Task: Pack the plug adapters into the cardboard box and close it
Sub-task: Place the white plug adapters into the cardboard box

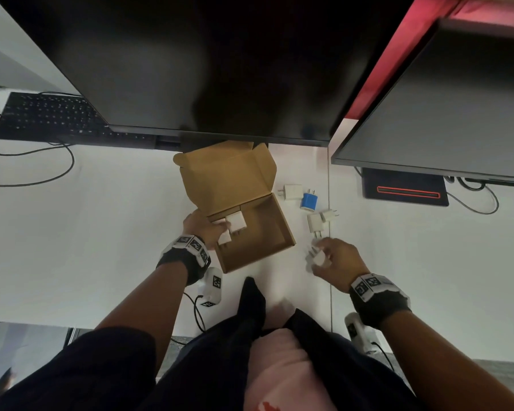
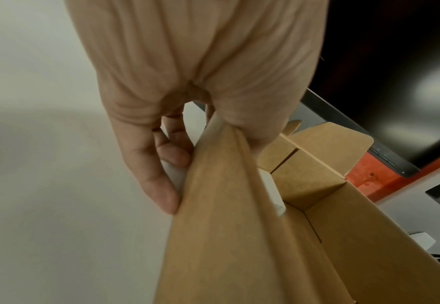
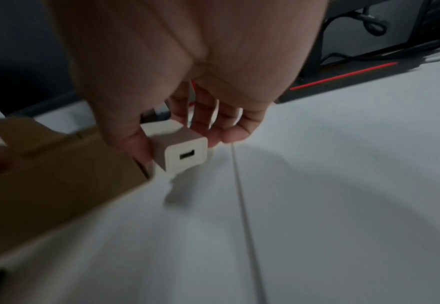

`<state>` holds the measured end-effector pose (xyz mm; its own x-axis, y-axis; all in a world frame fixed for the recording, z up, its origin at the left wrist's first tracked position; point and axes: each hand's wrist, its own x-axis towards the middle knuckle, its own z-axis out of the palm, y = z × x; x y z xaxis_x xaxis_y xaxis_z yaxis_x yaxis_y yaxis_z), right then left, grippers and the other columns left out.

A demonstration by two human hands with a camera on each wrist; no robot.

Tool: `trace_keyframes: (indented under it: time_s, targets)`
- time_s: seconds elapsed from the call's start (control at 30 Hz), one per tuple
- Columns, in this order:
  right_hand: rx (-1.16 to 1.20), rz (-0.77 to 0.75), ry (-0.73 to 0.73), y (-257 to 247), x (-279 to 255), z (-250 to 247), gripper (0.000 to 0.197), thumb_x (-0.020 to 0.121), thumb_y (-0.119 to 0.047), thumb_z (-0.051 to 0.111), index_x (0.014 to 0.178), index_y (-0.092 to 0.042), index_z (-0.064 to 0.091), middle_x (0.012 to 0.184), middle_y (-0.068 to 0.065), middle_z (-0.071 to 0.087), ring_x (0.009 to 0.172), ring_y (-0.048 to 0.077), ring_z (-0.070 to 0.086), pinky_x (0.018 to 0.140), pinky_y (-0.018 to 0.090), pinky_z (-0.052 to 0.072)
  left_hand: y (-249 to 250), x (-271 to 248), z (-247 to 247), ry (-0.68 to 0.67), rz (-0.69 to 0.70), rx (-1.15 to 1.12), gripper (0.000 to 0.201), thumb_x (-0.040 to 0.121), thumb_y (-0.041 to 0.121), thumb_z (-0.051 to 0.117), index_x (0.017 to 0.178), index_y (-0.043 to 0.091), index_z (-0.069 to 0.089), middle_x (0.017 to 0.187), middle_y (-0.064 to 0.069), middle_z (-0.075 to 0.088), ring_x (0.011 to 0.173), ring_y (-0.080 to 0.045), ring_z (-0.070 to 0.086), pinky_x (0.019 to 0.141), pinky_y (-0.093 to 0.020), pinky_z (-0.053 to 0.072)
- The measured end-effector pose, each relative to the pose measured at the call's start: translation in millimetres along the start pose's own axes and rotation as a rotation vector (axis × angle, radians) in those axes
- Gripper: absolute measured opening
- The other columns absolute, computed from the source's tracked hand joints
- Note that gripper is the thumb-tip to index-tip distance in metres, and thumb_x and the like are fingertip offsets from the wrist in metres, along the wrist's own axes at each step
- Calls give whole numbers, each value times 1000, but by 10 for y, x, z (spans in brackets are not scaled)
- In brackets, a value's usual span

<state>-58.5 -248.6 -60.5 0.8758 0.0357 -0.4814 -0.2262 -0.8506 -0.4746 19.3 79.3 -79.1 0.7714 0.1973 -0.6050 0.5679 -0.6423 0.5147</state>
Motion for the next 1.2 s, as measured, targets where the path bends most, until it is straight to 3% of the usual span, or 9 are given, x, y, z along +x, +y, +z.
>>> trace_keyframes:
  time_s: [0.13, 0.23, 0.4, 0.47, 0.6, 0.73, 0.9, 1.07, 1.2]
  targets:
    - [144, -241, 231, -390, 115, -133, 59, 81, -27, 76, 137, -25, 56, 101, -3, 56, 79, -1, 51, 75, 11, 39, -12, 16, 9, 4, -1, -5, 45, 78, 46, 79, 114, 20, 70, 107, -7, 78, 97, -35, 74, 87, -49, 64]
    - [208, -359, 289, -747, 187, -192, 43, 87, -25, 71, 129, -25, 60, 103, 1, 52, 82, 10, 56, 78, 23, 51, -7, 25, 22, 9, 14, 14, 41, 80, 45, 76, 111, 21, 66, 108, -8, 76, 100, -36, 72, 91, -49, 61]
    - [-29, -290, 173, -1176, 295, 15, 21, 86, -30, 71, 99, -21, 57, 95, 2, 58, 79, 21, 59, 71, 37, 55, -24, 51, 83, -16, 55, 111, 47, 82, 44, 75, 120, 16, 66, 118, -10, 73, 114, -36, 65, 93, -39, 53]
    - [-205, -214, 115, -1287, 332, 132, 18, 89, -34, 64, 98, -24, 52, 96, 3, 61, 82, 26, 63, 72, 42, 57, -30, 53, 104, -35, 59, 118, 48, 82, 44, 76, 119, 16, 66, 118, -11, 72, 112, -35, 65, 86, -37, 49]
    - [-367, -140, 13, -1464, 414, 295, 12, 96, -23, 52, 107, -20, 56, 109, 10, 62, 92, 33, 67, 75, 41, 56, -25, 60, 107, -51, 86, 147, 45, 81, 44, 73, 116, 16, 66, 116, -12, 72, 113, -38, 63, 97, -45, 53]
    - [-351, -84, -51, -1421, 505, 418, 24, 97, -22, 52, 121, -17, 55, 125, 13, 52, 98, 35, 65, 82, 44, 56, -11, 40, 107, -43, 91, 127, 43, 82, 42, 74, 115, 15, 67, 116, -13, 72, 113, -37, 63, 99, -47, 53]
    - [-280, -166, -82, -1299, 504, 466, 27, 91, -24, 66, 113, -11, 59, 130, 10, 50, 103, 31, 63, 87, 40, 55, -13, 33, 97, -55, 76, 89, 51, 78, 46, 76, 119, 17, 66, 120, -13, 71, 118, -37, 61, 102, -50, 52]
    - [-337, -242, -137, -1251, 502, 430, 28, 88, -16, 65, 114, -11, 57, 129, 10, 47, 102, 27, 60, 86, 35, 55, 24, -23, 59, -68, 55, 67, 67, 65, 62, 68, 116, 18, 66, 114, -10, 72, 114, -35, 63, 99, -50, 55]
    - [-238, -250, -78, -1253, 431, 258, 20, 90, -17, 58, 110, -13, 59, 114, 9, 61, 96, 30, 63, 84, 44, 57, 12, -42, 35, -74, 50, 56, 56, 77, 55, 75, 119, 18, 65, 116, -9, 73, 113, -34, 65, 100, -50, 55]
